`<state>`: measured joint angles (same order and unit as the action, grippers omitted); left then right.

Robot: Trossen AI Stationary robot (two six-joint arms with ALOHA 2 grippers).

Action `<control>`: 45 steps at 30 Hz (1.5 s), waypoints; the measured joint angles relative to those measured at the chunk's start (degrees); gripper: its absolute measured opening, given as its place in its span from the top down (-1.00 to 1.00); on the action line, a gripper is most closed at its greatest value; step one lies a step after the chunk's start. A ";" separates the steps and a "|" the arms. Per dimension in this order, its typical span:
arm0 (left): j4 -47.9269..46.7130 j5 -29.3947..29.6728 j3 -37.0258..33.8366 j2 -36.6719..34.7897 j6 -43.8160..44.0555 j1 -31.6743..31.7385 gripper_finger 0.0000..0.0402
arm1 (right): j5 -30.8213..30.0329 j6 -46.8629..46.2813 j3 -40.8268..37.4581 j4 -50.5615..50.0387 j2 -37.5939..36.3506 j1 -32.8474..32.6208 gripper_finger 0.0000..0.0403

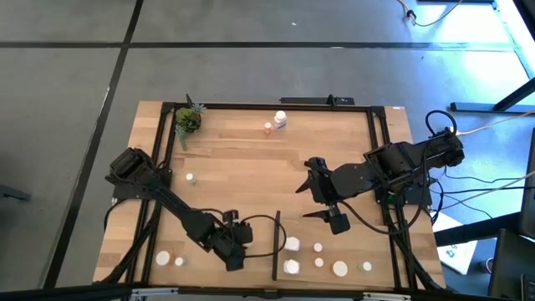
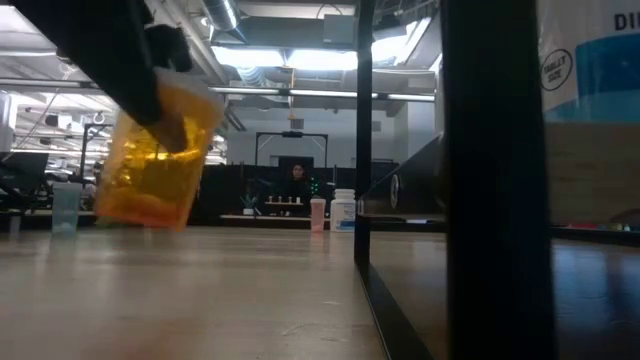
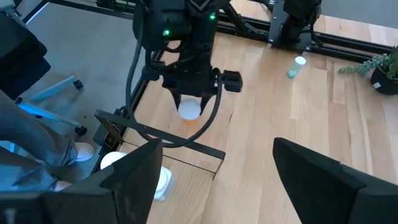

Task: Pick and place medicine bottles onto shelf by color
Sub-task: Put the bottom center orange pill bottle on the shelf

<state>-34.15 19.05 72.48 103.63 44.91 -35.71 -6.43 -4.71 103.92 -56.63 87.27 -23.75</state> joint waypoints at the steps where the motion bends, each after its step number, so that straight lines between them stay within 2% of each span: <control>1: -2.37 0.32 -0.10 -0.91 -0.03 0.07 0.11 | 0.00 0.11 0.00 -0.02 0.02 0.00 -0.52; 8: -8.46 5.29 -0.17 -6.53 -0.28 3.12 0.11 | -0.26 0.28 0.07 0.20 0.00 0.00 -0.52; 17: -13.66 13.06 -0.17 -15.41 -0.91 9.88 0.11 | -9.80 0.21 0.07 0.18 0.00 0.02 -0.52; 24: -10.31 13.11 -0.04 -18.45 -11.29 18.36 0.11 | -13.82 -1.24 0.07 0.36 0.00 0.02 -0.52; 27: -9.05 10.20 -0.15 -18.31 -14.98 23.11 0.11 | -16.26 -2.43 0.07 0.51 0.00 0.02 -0.52; 32: -3.94 1.58 -0.17 -15.72 -20.01 31.05 0.11 | -19.93 -2.87 0.32 0.41 0.00 0.01 -0.52; 38: 5.50 -3.08 -0.10 -12.05 -26.00 37.55 0.11 | -24.02 -2.58 1.70 -2.53 -0.16 0.56 -0.52; 45: 12.73 -5.76 -0.11 -6.13 -27.55 41.55 0.11 | -23.48 -2.57 2.32 -13.42 -0.76 2.35 -0.52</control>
<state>-21.42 13.29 72.37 97.50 17.37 5.84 -29.91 -7.27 106.24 -70.05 86.51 -21.39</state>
